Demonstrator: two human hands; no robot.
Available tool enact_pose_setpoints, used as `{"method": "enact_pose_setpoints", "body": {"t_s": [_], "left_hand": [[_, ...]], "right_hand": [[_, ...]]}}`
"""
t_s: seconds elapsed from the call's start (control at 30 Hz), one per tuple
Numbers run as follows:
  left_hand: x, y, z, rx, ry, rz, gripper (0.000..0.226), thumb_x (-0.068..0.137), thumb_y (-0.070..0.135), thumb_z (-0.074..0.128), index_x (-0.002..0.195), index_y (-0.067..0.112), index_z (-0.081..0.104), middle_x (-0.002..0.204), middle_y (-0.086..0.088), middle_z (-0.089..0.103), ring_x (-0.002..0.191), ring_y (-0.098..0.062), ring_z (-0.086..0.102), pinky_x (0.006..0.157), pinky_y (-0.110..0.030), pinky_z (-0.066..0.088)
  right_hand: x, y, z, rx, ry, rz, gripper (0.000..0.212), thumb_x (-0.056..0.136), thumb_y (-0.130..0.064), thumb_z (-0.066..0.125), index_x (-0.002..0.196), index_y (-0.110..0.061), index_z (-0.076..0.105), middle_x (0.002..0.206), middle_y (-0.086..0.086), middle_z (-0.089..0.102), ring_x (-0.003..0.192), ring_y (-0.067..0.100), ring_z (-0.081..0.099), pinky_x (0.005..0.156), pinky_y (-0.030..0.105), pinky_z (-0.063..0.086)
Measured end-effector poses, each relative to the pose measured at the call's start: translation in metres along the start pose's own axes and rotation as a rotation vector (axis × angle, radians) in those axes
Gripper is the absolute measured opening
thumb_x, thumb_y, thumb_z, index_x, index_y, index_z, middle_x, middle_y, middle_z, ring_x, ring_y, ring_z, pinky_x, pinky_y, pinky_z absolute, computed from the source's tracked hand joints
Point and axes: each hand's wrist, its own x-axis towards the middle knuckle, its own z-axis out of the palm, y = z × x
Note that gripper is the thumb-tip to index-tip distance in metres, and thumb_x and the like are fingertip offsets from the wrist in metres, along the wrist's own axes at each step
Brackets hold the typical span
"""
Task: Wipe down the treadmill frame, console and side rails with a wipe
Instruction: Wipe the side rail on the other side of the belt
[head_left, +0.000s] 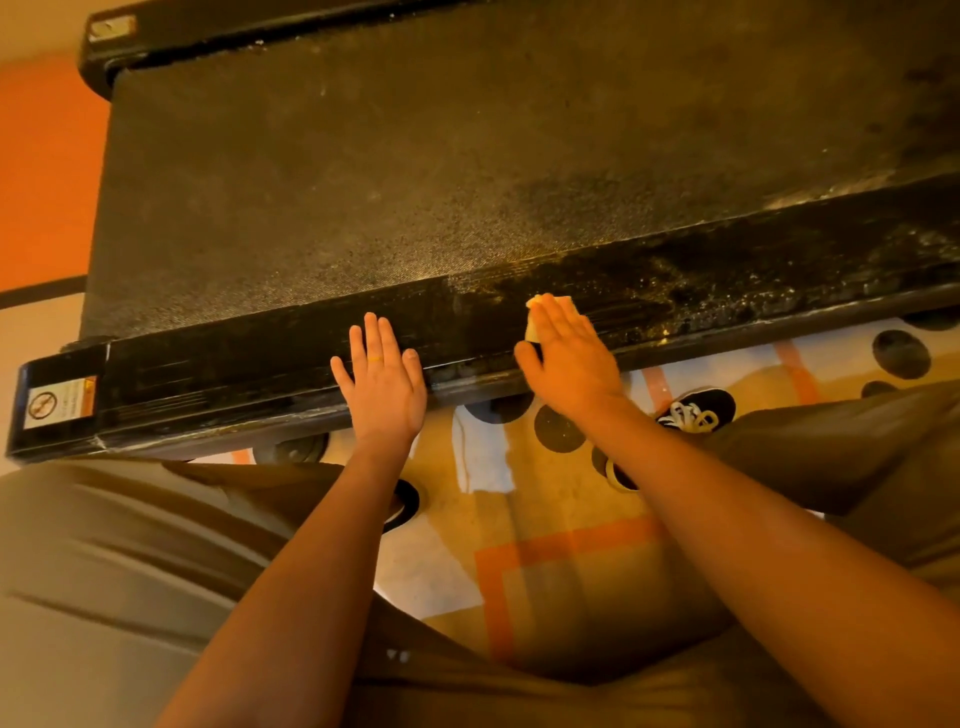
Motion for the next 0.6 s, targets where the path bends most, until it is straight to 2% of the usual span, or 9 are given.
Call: {"method": "enact_pose_setpoints", "body": {"t_s": [0.17, 0.3, 0.43, 0.53, 0.6], "left_hand": [[0.000, 0.001, 0.000, -0.008, 0.002, 0.006, 0.058, 0.109, 0.038, 0.017, 0.161, 0.015, 0.010, 0.169, -0.004, 0.004, 0.155, -0.023, -0.004, 0.122, -0.053, -0.003], [-0.001, -0.001, 0.000, -0.027, 0.005, 0.007, 0.058, 0.109, 0.039, 0.018, 0.161, 0.014, 0.010, 0.169, -0.004, 0.004, 0.155, -0.023, -0.004, 0.122, -0.054, -0.003], [0.000, -0.001, 0.000, -0.028, -0.005, 0.007, 0.058, 0.109, 0.039, 0.017, 0.161, 0.015, 0.009, 0.169, -0.003, 0.003, 0.155, -0.023, -0.005, 0.122, -0.053, -0.005], [0.000, -0.001, 0.000, -0.028, -0.016, 0.008, 0.058, 0.109, 0.039, 0.017, 0.161, 0.015, 0.008, 0.169, -0.003, 0.002, 0.155, -0.023, -0.006, 0.122, -0.053, -0.005], [0.000, -0.001, -0.001, -0.022, -0.016, 0.006, 0.059, 0.109, 0.040, 0.016, 0.161, 0.015, 0.008, 0.169, -0.003, 0.001, 0.155, -0.023, -0.006, 0.122, -0.053, -0.005]], "right_hand": [[-0.008, 0.066, -0.030, -0.039, 0.062, 0.128, 0.061, 0.104, -0.039, 0.035, 0.156, -0.010, 0.024, 0.162, 0.012, 0.024, 0.152, 0.027, 0.015, 0.121, 0.041, 0.015], [-0.004, 0.047, -0.022, -0.025, 0.023, 0.225, 0.070, 0.104, -0.047, 0.029, 0.159, -0.008, 0.011, 0.166, 0.013, 0.008, 0.154, 0.030, 0.000, 0.124, 0.042, 0.004], [-0.005, 0.016, -0.003, -0.051, -0.018, 0.098, 0.070, 0.104, -0.047, 0.029, 0.159, -0.010, 0.009, 0.167, 0.010, 0.005, 0.154, 0.026, -0.003, 0.125, 0.040, 0.000], [-0.004, 0.031, -0.012, -0.034, 0.007, 0.065, 0.064, 0.104, -0.043, 0.034, 0.158, -0.011, 0.020, 0.165, 0.010, 0.017, 0.153, 0.027, 0.010, 0.125, 0.043, 0.011], [-0.002, 0.051, -0.020, -0.023, 0.064, 0.130, 0.060, 0.103, -0.041, 0.034, 0.154, -0.010, 0.027, 0.160, 0.013, 0.027, 0.150, 0.029, 0.020, 0.121, 0.048, 0.022]]}}
